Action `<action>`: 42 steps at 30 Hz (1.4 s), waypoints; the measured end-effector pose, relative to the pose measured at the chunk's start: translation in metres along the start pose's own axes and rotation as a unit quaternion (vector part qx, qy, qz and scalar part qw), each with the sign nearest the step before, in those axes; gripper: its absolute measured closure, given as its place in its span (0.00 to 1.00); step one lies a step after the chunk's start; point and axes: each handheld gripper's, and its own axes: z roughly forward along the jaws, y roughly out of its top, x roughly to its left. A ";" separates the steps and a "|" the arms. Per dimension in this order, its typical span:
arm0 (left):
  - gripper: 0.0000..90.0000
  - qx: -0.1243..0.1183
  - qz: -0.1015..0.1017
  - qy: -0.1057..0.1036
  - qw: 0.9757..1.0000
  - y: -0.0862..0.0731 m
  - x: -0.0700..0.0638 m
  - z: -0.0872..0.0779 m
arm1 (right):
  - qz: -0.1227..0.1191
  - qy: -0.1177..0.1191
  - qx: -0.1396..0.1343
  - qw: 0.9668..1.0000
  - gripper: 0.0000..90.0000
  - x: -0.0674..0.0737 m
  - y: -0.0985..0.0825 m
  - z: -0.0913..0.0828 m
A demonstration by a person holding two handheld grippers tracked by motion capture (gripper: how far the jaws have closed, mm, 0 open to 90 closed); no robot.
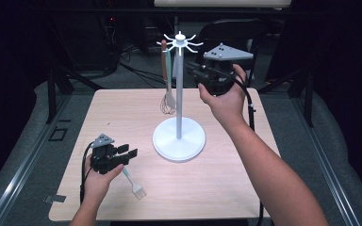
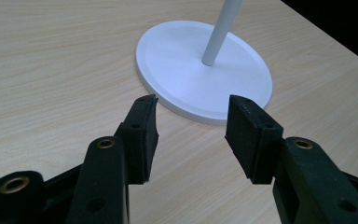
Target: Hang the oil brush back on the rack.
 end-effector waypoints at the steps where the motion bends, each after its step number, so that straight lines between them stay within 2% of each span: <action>1: 0.59 0.000 -0.001 0.001 1.000 0.000 0.000 0.000 | 0.001 0.001 0.002 1.000 0.92 0.000 -0.003 0.000; 7: 0.59 0.000 -0.003 0.003 1.000 -0.001 0.001 0.000 | 0.004 0.009 0.028 1.000 0.86 -0.001 -0.025 0.000; 11: 0.59 0.002 -0.003 0.004 1.000 -0.001 0.002 0.000 | 0.008 0.018 0.055 0.998 0.79 -0.001 -0.044 0.004; 15: 0.59 0.001 -0.006 0.004 1.000 -0.001 0.003 0.000 | 0.001 0.023 0.088 0.996 0.73 0.003 -0.065 0.008; 18: 0.59 0.000 -0.005 0.006 1.000 -0.002 0.004 0.000 | 0.007 0.029 0.115 0.993 0.64 0.004 -0.080 0.012; 23: 0.59 -0.001 -0.009 0.009 1.000 -0.002 0.006 -0.002 | 0.009 0.037 0.144 0.989 0.57 0.007 -0.103 0.016; 28: 0.59 -0.001 -0.011 0.012 1.000 -0.002 0.008 -0.003 | 0.005 0.053 0.189 0.981 0.57 0.014 -0.128 0.021; 32: 0.59 -0.003 -0.013 0.014 1.000 -0.002 0.008 -0.004 | -0.008 0.065 0.226 0.972 0.58 0.025 -0.149 0.028; 34: 0.59 -0.004 -0.012 0.017 1.000 -0.002 0.010 -0.004 | -0.005 0.077 0.232 0.970 0.59 0.032 -0.158 0.033; 39: 0.59 -0.006 -0.017 0.020 1.000 -0.003 0.013 -0.006 | -0.010 0.102 0.258 0.961 0.60 0.052 -0.175 0.047; 42: 0.59 -0.009 -0.021 0.024 0.999 -0.003 0.014 -0.008 | -0.011 0.113 0.259 0.959 0.61 0.064 -0.180 0.055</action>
